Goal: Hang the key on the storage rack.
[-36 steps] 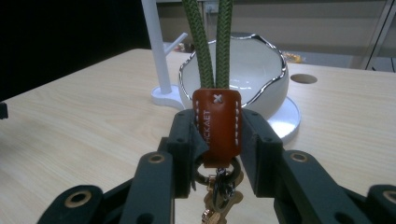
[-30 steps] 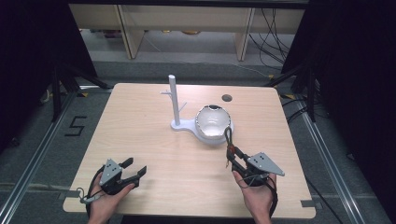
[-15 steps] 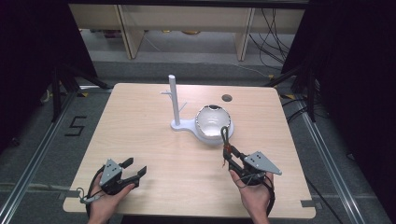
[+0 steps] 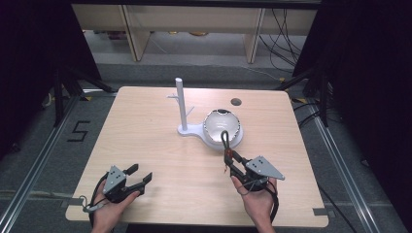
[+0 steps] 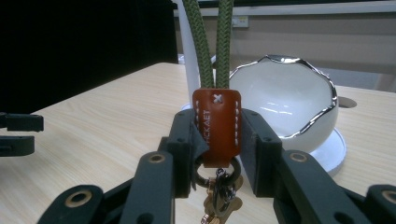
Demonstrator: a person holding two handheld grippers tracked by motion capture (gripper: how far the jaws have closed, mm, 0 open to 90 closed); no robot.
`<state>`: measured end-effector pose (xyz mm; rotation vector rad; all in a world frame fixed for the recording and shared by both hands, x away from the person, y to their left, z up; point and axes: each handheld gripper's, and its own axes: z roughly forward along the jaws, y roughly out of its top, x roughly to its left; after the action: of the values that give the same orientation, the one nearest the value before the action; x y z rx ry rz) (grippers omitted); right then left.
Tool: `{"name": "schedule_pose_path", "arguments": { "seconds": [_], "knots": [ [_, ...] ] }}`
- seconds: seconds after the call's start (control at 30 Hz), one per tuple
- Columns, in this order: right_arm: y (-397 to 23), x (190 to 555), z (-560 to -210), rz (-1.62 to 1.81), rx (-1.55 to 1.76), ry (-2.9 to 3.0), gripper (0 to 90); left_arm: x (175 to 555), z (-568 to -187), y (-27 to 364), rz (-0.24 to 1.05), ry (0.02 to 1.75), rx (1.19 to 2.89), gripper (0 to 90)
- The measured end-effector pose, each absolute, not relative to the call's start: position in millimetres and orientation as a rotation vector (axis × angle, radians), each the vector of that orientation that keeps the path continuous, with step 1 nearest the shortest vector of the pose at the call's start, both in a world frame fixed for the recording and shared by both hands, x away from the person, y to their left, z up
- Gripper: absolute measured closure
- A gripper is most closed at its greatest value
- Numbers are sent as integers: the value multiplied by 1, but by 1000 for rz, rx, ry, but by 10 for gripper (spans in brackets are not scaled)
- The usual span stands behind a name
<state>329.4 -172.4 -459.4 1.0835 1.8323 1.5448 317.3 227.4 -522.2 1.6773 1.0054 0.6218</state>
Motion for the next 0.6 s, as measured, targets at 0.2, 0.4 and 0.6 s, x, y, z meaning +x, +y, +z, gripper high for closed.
{"name": "schedule_pose_path", "arguments": {
  "seconds": [0.2, 0.4, 0.6],
  "knots": [
    [-169, 330, -457, 1539, 1041, 1840, 683, 316, -518, 224, 610, 989, 1653, 342],
    [-162, 330, -455, 1561, 1026, 1841, 683, 315, -498, 214, 560, 933, 1601, 374],
    [-155, 330, -451, 1560, 1024, 1844, 683, 316, -476, 199, 528, 857, 1578, 427]
  ]
}}
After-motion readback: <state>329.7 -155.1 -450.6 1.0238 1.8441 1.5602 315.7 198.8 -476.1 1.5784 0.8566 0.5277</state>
